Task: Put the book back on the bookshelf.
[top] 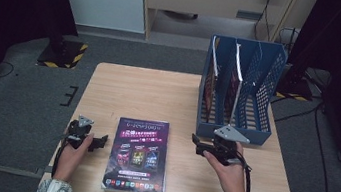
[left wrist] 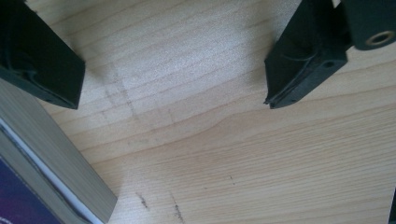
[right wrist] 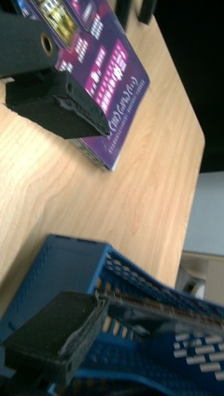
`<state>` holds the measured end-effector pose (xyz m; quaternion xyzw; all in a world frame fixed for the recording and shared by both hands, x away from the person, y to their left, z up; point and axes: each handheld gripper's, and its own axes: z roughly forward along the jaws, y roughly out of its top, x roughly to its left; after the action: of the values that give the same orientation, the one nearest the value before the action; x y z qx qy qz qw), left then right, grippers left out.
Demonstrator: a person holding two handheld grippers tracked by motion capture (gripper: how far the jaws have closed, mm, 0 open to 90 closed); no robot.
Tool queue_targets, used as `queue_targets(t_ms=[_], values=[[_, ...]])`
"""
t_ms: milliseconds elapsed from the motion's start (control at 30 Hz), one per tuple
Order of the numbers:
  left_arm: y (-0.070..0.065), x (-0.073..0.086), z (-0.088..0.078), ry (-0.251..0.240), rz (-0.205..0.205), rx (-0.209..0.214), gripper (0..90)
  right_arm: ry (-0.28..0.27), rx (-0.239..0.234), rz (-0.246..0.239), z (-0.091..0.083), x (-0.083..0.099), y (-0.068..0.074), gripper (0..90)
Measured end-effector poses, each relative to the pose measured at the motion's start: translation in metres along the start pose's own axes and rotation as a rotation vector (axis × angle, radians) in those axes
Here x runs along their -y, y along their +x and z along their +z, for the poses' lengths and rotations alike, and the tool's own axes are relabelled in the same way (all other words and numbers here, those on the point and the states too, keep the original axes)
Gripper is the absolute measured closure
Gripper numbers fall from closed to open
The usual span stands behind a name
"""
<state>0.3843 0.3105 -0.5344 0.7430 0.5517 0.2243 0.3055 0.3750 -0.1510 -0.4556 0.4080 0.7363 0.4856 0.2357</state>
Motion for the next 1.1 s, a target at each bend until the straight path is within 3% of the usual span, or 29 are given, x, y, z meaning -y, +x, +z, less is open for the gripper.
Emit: queue_targets(t_ms=[333,533,667,733,900,1000,1100], values=[[0.002,-0.001,-0.02,-0.068,-0.062,0.039,7.3,0.028,-0.036,-0.029,0.009,0.002,0.016,26.4],[-0.006,0.0,-0.042,-0.121,-0.069,0.079,14.6,0.047,-0.09,-0.061,0.026,0.001,0.03,36.5],[-0.021,-0.003,-0.051,-0.135,-0.042,0.1,20.1,0.064,-0.139,-0.082,0.036,0.001,0.041,40.4],[-0.027,-0.004,-0.053,-0.143,-0.034,0.102,21.4,0.075,-0.152,-0.106,0.04,-0.004,0.045,38.0],[-0.033,-0.002,-0.051,-0.124,-0.009,0.114,23.9,0.064,-0.194,-0.102,0.056,-0.017,0.051,31.3],[-0.034,-0.004,-0.05,-0.131,0.01,0.12,27.3,0.086,-0.24,-0.101,0.067,-0.013,0.057,28.6],[-0.038,-0.007,-0.046,-0.13,0.047,0.144,32.6,0.107,-0.254,-0.115,0.069,-0.002,0.064,35.4]])
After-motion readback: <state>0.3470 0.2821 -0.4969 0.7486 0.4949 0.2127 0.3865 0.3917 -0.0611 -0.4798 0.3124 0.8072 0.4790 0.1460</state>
